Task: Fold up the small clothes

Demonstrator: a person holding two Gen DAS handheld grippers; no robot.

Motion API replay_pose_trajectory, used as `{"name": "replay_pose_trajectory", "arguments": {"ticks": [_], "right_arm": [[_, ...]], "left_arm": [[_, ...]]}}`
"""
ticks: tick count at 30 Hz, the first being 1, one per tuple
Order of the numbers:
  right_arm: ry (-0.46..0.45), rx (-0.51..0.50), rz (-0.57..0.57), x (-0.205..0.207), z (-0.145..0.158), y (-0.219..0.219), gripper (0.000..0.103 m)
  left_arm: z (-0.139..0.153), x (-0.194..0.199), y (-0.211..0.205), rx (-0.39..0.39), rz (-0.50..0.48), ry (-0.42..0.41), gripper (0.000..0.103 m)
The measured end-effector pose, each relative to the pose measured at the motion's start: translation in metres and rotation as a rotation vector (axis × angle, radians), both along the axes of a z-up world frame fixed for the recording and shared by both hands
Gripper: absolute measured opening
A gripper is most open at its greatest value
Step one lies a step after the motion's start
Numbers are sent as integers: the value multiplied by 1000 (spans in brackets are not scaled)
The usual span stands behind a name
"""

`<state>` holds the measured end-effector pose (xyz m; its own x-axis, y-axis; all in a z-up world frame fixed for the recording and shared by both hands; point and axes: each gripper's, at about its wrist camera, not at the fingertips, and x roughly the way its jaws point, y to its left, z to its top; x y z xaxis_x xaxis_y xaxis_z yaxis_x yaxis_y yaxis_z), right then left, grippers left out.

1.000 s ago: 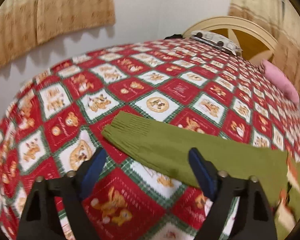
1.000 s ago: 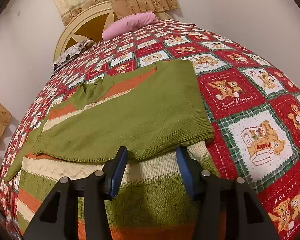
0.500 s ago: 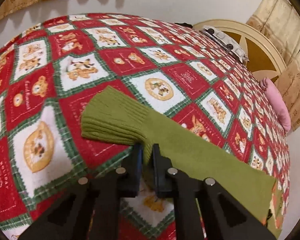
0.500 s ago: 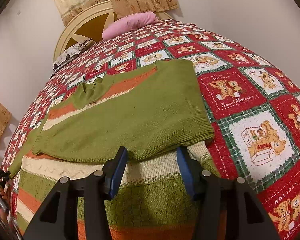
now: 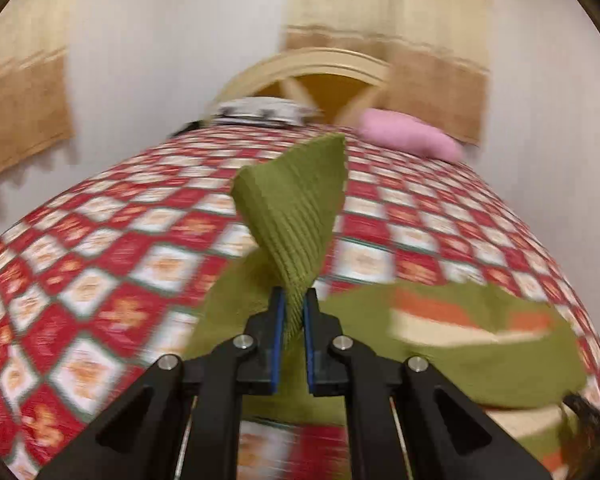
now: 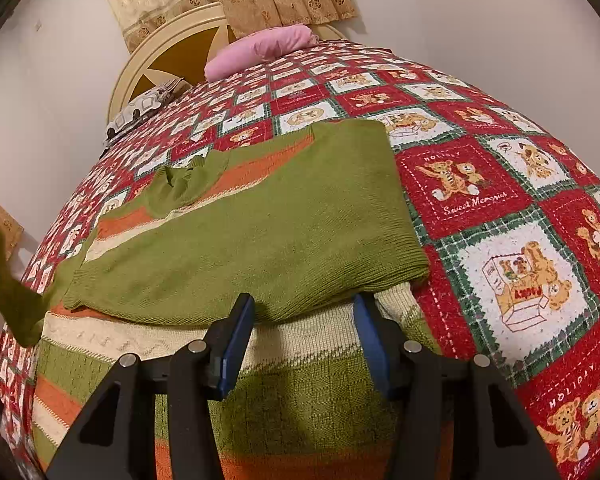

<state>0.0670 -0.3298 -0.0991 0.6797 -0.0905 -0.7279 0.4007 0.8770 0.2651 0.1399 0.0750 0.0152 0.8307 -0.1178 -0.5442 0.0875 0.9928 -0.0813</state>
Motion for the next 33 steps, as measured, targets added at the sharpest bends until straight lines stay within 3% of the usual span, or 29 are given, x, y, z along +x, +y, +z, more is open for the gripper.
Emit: {"name": "replay_pose_trajectory", "arguments": {"ticks": [5, 10, 12, 14, 15, 17, 18, 20, 24, 28, 33], "right_arm": [[0, -1, 0, 0, 0, 0, 53], [5, -10, 0, 1, -1, 1, 53], [9, -14, 0, 1, 1, 0, 53], [16, -20, 2, 2, 1, 1, 53], [18, -22, 4, 3, 3, 1, 54], [24, -22, 13, 4, 7, 1, 57], [26, -25, 11, 5, 12, 2, 57], [-18, 4, 15, 2, 24, 6, 57], [-139, 140, 97, 14, 52, 37, 57], [-89, 196, 222, 57, 48, 84, 57], [45, 88, 305, 107, 19, 137, 57]], "left_arm": [[-39, -11, -84, 60, -169, 85, 9], [-79, -2, -111, 147, -189, 222, 11], [-81, -1, -108, 140, -198, 246, 15], [-75, -2, -102, 135, -217, 263, 36], [-75, -6, -103, 138, -218, 268, 64], [-67, -16, -90, 138, -183, 247, 92], [-65, -23, -82, 135, -156, 216, 95], [-59, -34, -62, 138, -111, 185, 96], [-69, -33, -22, 87, 8, 199, 100], [-97, -25, -14, 47, 53, 282, 98], [-103, -18, -13, 12, 62, 313, 99]]}}
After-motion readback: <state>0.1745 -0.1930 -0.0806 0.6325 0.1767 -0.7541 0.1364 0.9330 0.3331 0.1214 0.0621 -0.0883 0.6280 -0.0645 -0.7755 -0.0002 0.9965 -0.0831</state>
